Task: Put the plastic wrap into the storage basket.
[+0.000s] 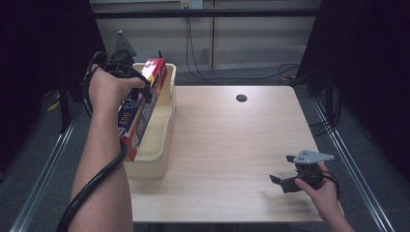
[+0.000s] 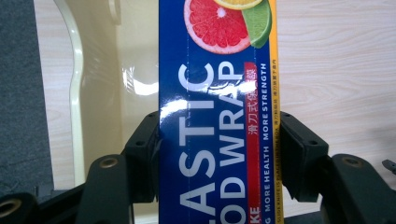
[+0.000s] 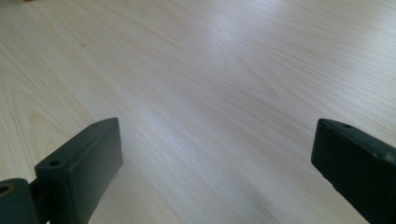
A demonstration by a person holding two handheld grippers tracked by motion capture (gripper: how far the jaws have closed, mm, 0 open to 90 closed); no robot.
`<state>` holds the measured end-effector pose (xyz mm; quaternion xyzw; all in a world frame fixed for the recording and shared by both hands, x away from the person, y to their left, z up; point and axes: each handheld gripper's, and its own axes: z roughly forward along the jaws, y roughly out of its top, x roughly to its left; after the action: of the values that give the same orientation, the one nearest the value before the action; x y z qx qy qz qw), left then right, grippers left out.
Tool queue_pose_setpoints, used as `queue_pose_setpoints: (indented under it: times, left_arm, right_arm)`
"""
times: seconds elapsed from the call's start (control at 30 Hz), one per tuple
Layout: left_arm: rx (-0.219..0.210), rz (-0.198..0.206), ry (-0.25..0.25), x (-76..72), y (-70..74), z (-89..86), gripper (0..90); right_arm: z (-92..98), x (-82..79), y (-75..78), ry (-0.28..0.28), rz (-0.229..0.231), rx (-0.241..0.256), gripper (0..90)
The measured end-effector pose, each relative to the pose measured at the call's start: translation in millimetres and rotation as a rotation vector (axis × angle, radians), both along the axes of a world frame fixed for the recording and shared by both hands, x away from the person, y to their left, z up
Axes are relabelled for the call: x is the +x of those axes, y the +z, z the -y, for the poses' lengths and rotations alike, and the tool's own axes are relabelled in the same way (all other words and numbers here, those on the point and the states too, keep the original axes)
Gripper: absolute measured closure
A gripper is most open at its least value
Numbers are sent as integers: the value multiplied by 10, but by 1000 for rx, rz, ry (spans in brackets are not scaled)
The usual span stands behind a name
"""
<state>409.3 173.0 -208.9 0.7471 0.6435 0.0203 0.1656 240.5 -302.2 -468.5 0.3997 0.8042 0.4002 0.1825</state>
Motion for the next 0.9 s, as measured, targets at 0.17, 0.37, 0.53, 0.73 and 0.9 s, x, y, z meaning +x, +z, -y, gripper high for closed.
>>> queue_pose_setpoints:
  times: [0.17,0.37,0.53,0.73,0.9]
  left_arm:
    - [17,-9,0,11,-70,-26,411]
    - [27,-22,6,18,-151,-40,411]
    - [29,-23,20,14,-217,-61,410]
    - [32,-39,24,6,-332,-89,410]
    - [34,-55,27,7,-395,-108,410]
  right_arm:
    - [-2,4,-2,4,5,-3,18]
    - [1,1,1,-4,3,0,18]
    - [-1,-1,2,-1,3,0,18]
    - [-1,2,1,0,7,0,18]
    - [-8,4,-5,6,5,-1,19]
